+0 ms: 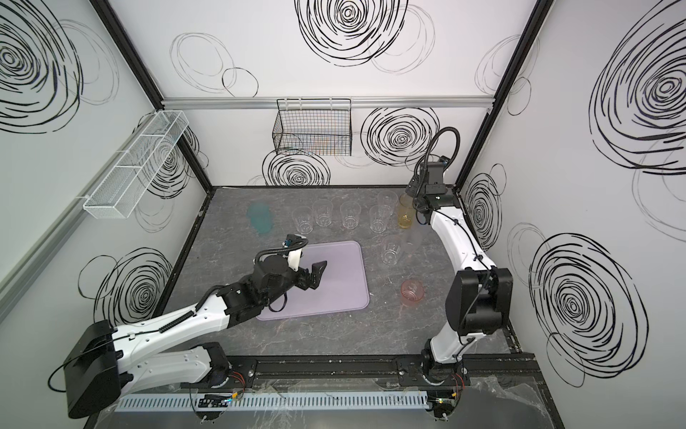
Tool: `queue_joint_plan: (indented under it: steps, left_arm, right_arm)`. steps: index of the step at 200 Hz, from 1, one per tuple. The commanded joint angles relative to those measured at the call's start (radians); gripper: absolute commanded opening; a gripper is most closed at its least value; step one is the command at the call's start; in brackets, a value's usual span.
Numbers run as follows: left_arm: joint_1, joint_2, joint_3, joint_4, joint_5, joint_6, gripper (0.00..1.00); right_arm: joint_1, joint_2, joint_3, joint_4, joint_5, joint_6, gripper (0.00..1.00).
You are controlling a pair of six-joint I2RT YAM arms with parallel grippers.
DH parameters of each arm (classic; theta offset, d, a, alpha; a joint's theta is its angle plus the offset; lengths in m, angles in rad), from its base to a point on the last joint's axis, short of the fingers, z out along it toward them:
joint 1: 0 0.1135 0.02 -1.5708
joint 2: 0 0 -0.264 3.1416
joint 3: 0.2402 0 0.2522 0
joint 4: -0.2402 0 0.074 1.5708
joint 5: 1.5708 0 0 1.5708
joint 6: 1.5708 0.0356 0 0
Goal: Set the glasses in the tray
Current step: 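Release the tray and raise right gripper over the yellow glass, then grasp the yellow glass with the right gripper and lift it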
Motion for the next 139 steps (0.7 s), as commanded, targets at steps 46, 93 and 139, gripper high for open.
queue_joint_plan:
  steps: [46,93,139]
  left_arm:
    - [0.016,-0.016,-0.074,0.142,-0.093,0.006,0.96]
    - [0.033,-0.019,-0.097,0.139,-0.093,0.022,0.96]
    - [0.058,-0.039,-0.132,0.148,-0.080,-0.003,0.96]
  right_arm:
    - [-0.061,0.151,0.059,-0.019,-0.130,0.021,0.49]
    - [-0.071,0.227,0.061,-0.018,-0.145,0.027,0.41]
    - [-0.079,0.283,0.094,-0.040,-0.159,0.029,0.36]
